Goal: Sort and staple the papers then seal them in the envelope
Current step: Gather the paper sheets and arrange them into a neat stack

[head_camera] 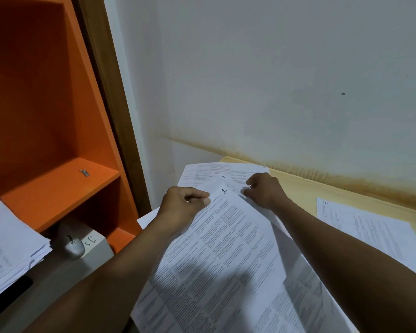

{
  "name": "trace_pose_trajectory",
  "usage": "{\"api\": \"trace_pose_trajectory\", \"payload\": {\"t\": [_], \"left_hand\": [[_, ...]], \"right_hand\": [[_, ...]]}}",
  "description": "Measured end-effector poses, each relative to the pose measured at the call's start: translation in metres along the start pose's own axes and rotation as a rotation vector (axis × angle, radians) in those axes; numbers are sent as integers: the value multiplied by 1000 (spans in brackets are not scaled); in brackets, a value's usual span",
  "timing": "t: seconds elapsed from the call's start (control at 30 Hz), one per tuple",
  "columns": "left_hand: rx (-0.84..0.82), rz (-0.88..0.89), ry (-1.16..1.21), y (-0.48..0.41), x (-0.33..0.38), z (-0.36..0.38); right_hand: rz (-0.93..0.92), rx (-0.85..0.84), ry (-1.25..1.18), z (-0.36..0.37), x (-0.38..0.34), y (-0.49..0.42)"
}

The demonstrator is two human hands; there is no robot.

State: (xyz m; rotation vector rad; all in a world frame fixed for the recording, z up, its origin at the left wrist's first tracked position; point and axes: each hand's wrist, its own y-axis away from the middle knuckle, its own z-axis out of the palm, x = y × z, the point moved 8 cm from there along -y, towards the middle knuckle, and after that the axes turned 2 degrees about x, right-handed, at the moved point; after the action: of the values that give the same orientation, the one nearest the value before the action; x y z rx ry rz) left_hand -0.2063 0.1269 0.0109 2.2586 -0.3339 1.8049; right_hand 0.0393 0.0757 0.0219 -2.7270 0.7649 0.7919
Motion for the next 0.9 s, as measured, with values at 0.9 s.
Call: {"api": "trace_pose_trajectory", "payload": {"t": [0.9], "left_hand": [[-311, -188, 106, -25, -25, -6]], "right_hand": [[-7, 156, 114, 30, 7, 7]]}}
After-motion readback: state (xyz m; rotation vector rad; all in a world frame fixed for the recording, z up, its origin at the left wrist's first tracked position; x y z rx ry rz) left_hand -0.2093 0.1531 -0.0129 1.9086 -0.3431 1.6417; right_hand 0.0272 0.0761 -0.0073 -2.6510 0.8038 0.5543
